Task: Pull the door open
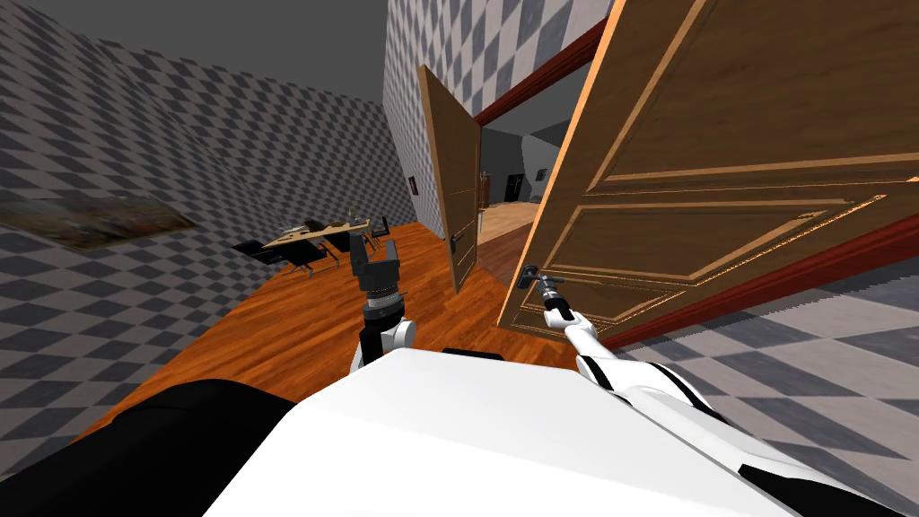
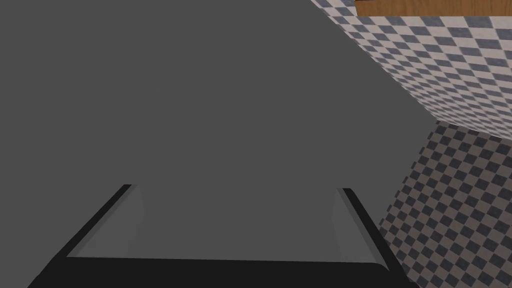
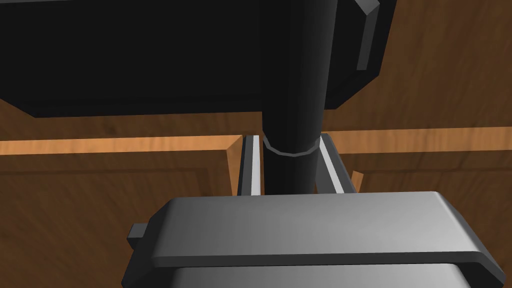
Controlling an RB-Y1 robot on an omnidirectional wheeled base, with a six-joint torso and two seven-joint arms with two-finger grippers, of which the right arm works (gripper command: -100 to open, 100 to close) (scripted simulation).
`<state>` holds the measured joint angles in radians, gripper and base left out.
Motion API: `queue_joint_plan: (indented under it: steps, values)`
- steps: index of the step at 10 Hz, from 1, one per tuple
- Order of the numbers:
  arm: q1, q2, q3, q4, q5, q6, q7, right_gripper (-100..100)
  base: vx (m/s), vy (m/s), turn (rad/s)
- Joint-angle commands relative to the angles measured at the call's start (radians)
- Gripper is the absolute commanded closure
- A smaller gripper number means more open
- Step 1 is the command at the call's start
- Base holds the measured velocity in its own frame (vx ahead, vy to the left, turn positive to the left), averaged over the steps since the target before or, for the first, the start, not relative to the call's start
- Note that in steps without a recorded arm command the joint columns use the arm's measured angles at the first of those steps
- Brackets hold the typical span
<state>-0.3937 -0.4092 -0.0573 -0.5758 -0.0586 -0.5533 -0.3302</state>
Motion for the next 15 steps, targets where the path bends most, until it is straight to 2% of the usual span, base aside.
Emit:
queue_joint_plan:
  steps: [1,4,5,15]
  values:
    - [-0.003,-0.005,0.021,-0.001,0.008,-0.008,-0.021,100,-0.188,-0.098,0.122]
    - [-0.001,-0.010,0.043,-0.007,0.016,-0.013,-0.042,100,-0.206,-0.077,0.071]
    - [-0.005,-0.009,0.039,-0.004,0.015,-0.015,-0.038,100,-0.089,-0.021,0.022]
    - [0.012,-0.045,0.154,-0.031,0.066,-0.060,-0.157,100,-0.190,-0.084,0.075]
